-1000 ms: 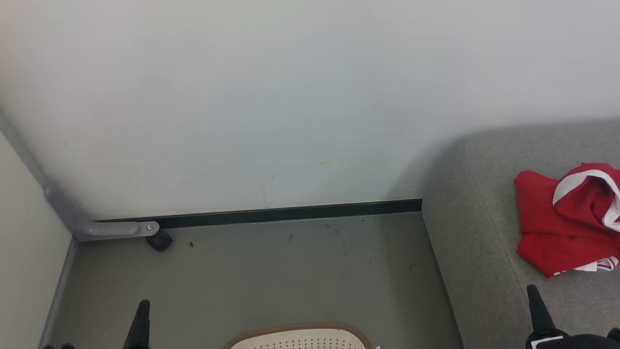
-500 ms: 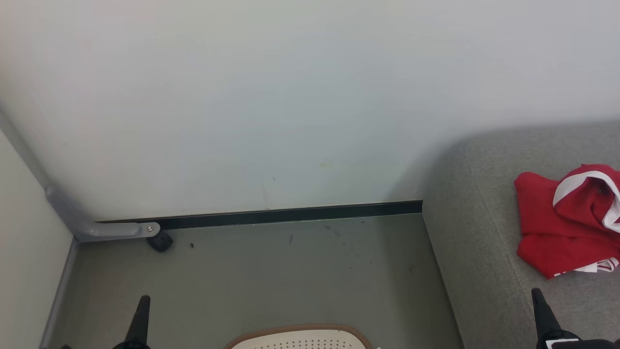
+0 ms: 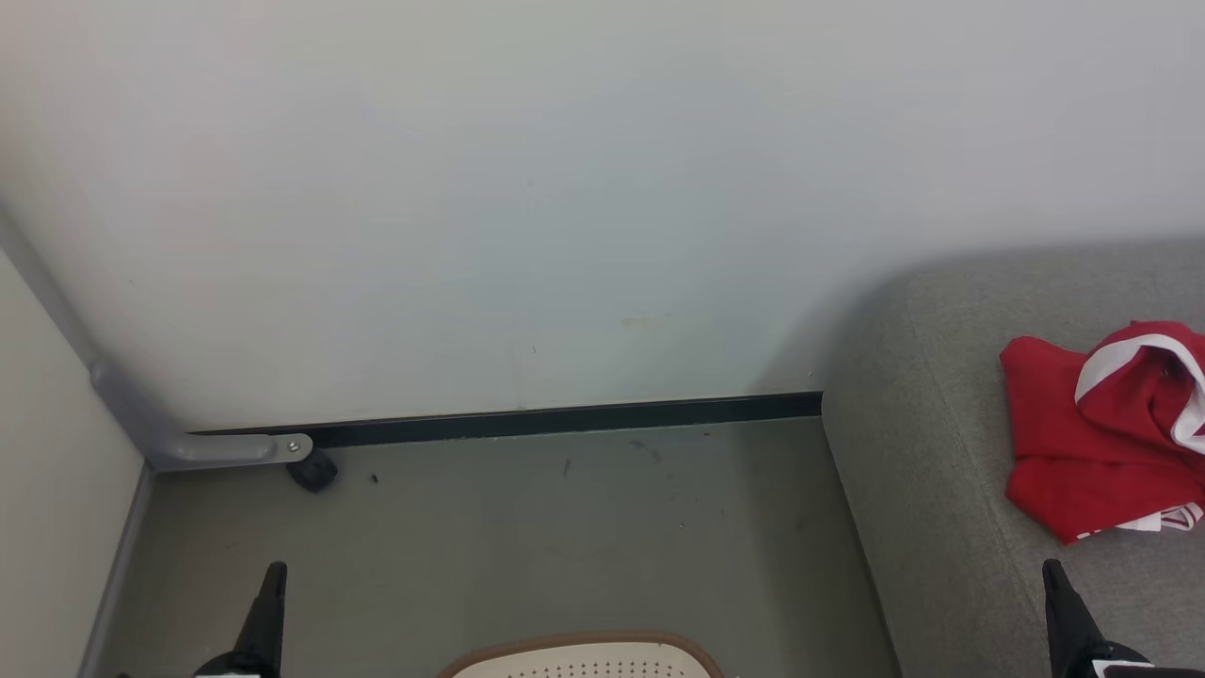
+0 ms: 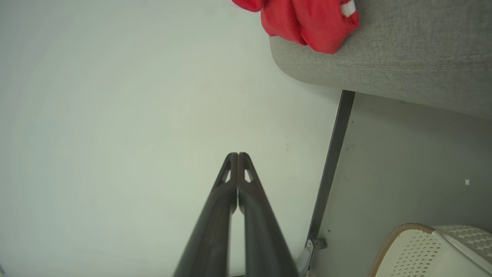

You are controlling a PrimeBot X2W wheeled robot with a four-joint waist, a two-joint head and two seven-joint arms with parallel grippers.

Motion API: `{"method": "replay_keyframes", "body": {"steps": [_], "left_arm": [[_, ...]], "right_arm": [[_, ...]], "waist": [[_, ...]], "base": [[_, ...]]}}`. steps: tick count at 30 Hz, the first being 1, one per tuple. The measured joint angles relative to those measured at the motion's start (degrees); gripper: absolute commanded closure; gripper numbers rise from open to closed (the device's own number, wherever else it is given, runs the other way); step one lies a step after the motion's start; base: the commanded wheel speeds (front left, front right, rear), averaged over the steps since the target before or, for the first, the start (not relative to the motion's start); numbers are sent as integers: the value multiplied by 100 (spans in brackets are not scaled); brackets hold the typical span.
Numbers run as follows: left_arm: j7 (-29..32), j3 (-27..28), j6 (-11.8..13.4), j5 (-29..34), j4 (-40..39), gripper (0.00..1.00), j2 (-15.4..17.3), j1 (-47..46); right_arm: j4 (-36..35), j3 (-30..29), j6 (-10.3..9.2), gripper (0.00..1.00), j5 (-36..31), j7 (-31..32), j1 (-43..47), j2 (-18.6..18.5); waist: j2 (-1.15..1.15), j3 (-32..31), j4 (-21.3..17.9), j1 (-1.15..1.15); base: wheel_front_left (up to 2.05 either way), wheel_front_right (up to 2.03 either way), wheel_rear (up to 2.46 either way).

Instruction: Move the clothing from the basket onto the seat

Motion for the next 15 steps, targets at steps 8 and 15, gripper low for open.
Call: {"method": "replay_keyframes", "body": {"steps": [8,15], "left_arm": [[96,87,-48,-354,29,100,-80,-42],[96,88,-48,-355,31,100,-81,-42]], "right_arm": [[16,-113,52,100,337,96,-81,57],[16,-114,60,100,338,96,-81,59]], "waist": [[0,-7,3,0],[0,-7,3,0]], "base": [[0,0,0],[0,0,0]]}}
